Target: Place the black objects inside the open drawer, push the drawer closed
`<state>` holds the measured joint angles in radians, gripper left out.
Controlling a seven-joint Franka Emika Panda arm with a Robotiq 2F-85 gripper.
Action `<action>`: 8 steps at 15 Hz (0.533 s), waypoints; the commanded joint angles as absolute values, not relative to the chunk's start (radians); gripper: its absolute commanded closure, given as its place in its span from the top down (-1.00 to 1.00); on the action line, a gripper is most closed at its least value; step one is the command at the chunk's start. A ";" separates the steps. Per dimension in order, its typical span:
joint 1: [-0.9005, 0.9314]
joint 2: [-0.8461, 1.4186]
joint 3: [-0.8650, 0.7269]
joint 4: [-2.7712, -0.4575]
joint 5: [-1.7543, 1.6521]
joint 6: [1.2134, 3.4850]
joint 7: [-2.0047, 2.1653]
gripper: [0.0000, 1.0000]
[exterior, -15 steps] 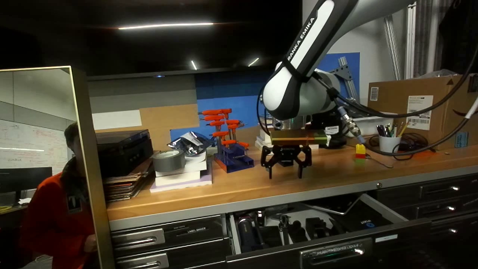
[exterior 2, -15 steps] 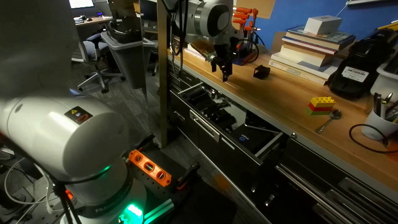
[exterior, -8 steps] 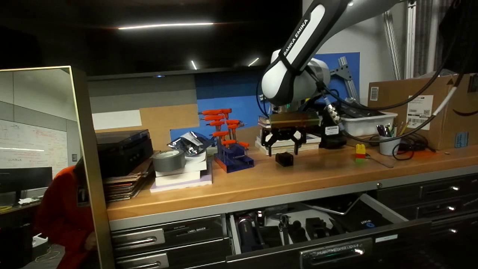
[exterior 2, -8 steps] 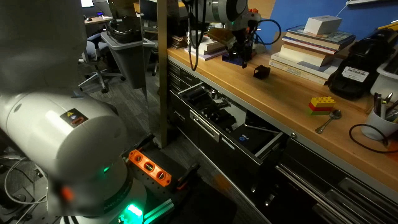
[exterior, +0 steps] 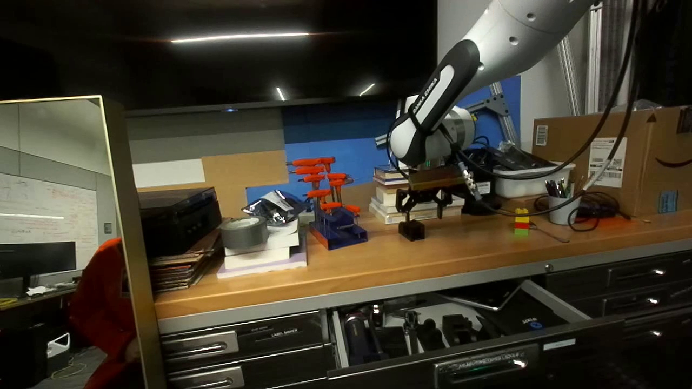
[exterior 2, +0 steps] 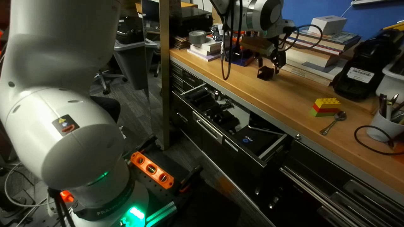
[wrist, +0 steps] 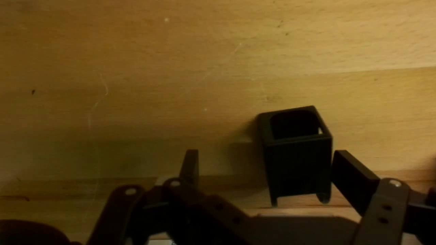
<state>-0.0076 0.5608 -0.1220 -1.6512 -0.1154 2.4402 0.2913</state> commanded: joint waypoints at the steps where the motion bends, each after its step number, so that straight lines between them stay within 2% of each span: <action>1: -0.055 0.704 -0.093 -1.441 -0.066 2.356 0.178 1.00; 8: -0.106 0.818 -0.036 -1.216 0.022 2.167 0.049 1.00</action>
